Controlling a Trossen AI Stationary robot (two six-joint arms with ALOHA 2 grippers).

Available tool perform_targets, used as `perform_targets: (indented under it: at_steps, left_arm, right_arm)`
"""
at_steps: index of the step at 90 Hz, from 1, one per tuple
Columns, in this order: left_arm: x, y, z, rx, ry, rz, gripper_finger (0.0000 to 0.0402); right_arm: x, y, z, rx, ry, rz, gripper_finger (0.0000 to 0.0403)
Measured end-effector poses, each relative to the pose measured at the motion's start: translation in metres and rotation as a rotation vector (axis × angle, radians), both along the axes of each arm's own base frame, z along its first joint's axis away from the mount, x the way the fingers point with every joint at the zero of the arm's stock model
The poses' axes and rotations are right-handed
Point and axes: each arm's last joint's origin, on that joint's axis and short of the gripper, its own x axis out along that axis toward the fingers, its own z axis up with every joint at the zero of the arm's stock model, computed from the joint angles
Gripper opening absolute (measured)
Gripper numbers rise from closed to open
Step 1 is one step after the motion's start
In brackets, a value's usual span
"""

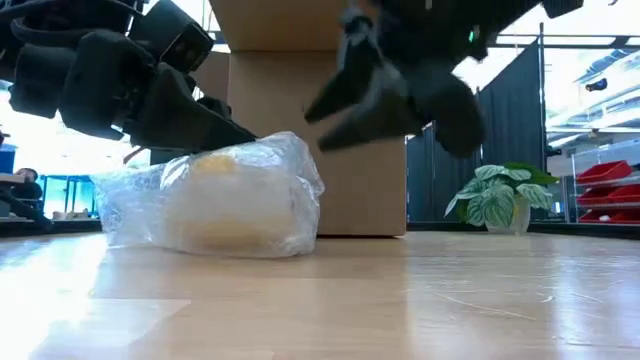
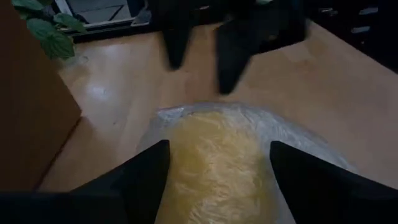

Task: Wrap mug
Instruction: Put the wrapped yellow mug into the box

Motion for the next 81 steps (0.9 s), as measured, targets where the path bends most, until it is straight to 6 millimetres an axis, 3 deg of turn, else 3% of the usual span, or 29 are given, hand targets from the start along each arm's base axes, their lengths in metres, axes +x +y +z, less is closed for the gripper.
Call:
perform_targets:
  at_steps: [14,22,35,43,56,81]
  left_arm:
    - [0.0,0.0,0.0,0.0,0.0,0.0,0.0249]
    - [0.001,0.002,0.0,0.001,0.003,0.007,0.0243]
    - [0.001,0.004,0.0,0.0,0.006,0.01,0.0239]
    - [0.001,0.004,0.0,-0.001,0.006,0.01,0.0239]
    - [0.002,0.004,0.0,-0.021,0.004,0.02,0.0239]
    - [0.001,0.003,0.0,-0.018,0.007,0.014,0.0238]
  right_arm:
    - [0.001,-0.012,-0.009,-0.15,0.083,0.18,0.0204]
    - [0.004,-0.013,-0.007,-0.201,0.041,0.296,0.02]
    - [0.01,-0.014,0.005,-0.346,-0.083,0.336,0.0191]
    - [0.01,-0.02,0.001,-0.419,-0.011,0.359,0.019]
    - [0.005,-0.021,-0.007,-0.458,0.107,0.376,0.0192]
    - [0.001,-0.014,-0.011,-0.438,0.13,0.451,0.0192]
